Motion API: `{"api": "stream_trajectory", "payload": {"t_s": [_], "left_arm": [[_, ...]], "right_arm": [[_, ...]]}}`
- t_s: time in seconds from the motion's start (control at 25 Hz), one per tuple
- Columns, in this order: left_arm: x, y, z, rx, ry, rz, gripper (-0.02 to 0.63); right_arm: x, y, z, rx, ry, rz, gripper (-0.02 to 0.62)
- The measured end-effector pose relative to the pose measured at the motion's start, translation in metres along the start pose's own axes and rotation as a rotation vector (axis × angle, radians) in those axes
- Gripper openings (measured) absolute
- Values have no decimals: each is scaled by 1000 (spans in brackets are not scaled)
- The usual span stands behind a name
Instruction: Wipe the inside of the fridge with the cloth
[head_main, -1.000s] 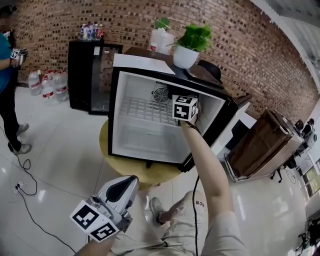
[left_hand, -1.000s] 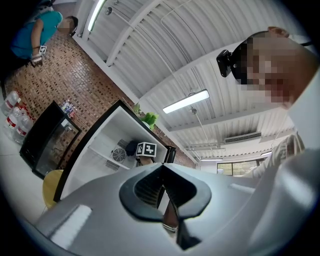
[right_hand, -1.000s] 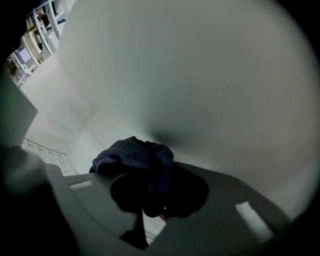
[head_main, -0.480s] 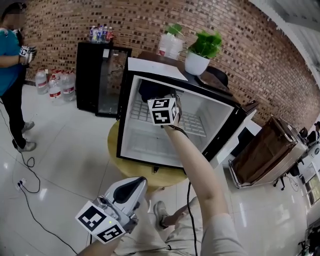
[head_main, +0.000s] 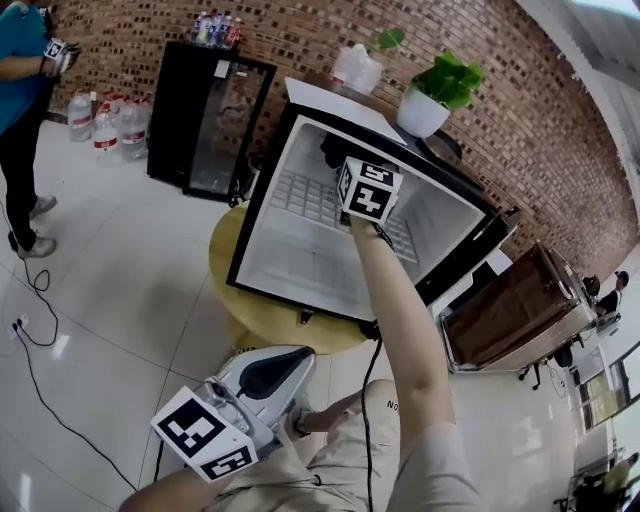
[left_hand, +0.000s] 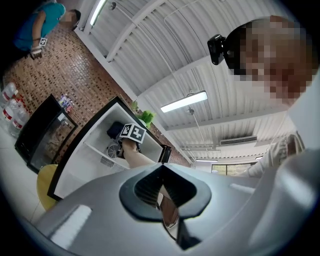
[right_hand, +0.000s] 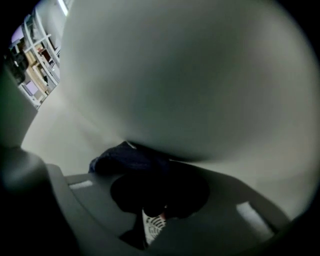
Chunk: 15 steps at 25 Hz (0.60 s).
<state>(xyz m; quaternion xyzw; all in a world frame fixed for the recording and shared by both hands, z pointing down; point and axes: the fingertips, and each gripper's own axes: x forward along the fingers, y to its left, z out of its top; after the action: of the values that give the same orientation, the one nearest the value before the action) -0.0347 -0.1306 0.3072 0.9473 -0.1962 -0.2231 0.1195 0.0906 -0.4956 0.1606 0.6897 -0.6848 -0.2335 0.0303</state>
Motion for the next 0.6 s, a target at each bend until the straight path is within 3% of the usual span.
{"api": "stream_trajectory", "payload": {"t_s": [0.2, 0.44, 0.6], "left_arm": [[10, -10, -13, -22, 23, -23, 2], [16, -14, -20, -16, 35, -38, 2], [18, -11, -17, -13, 34, -37, 2]], "right_arm": [[-37, -59, -15, -161, -14, -134, 44], [-60, -144, -37, -75, 69, -297, 44], [-64, -145, -39, -66, 67, -300, 43]]}}
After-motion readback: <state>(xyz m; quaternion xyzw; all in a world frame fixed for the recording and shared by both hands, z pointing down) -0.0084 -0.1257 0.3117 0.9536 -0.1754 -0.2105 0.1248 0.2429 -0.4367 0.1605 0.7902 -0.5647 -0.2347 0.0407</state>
